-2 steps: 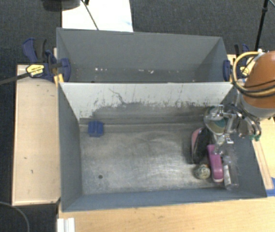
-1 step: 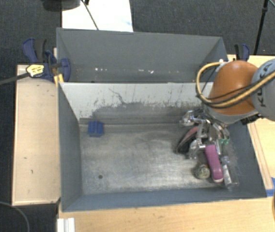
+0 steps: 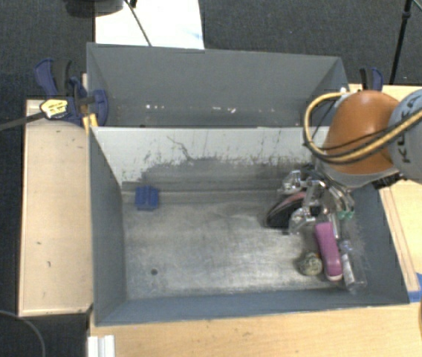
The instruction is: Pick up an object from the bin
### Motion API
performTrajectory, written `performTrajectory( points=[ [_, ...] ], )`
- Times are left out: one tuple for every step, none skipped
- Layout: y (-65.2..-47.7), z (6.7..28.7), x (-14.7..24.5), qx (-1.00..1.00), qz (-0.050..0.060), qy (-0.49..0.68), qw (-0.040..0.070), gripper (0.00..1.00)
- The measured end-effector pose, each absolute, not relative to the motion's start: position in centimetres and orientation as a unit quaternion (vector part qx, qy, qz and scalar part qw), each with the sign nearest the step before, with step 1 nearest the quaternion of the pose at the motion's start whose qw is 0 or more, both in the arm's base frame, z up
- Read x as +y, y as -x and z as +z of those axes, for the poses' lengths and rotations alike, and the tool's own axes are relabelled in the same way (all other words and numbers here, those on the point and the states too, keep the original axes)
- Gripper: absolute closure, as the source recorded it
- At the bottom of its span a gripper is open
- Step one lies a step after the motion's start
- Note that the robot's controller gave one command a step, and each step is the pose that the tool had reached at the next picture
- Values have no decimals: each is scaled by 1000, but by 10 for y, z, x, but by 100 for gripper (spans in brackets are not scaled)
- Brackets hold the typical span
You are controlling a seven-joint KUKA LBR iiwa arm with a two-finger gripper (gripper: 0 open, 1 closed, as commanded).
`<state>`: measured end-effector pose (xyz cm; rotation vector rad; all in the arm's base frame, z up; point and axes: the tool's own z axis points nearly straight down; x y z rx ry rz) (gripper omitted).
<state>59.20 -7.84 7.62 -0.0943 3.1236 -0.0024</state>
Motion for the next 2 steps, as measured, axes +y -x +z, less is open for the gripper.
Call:
performTrajectory(
  points=[
    [-574, 224, -88, 999, -1, 42, 5, 100],
    [-584, 232, -86, 985, 0, 174, 3, 100]
  ],
)
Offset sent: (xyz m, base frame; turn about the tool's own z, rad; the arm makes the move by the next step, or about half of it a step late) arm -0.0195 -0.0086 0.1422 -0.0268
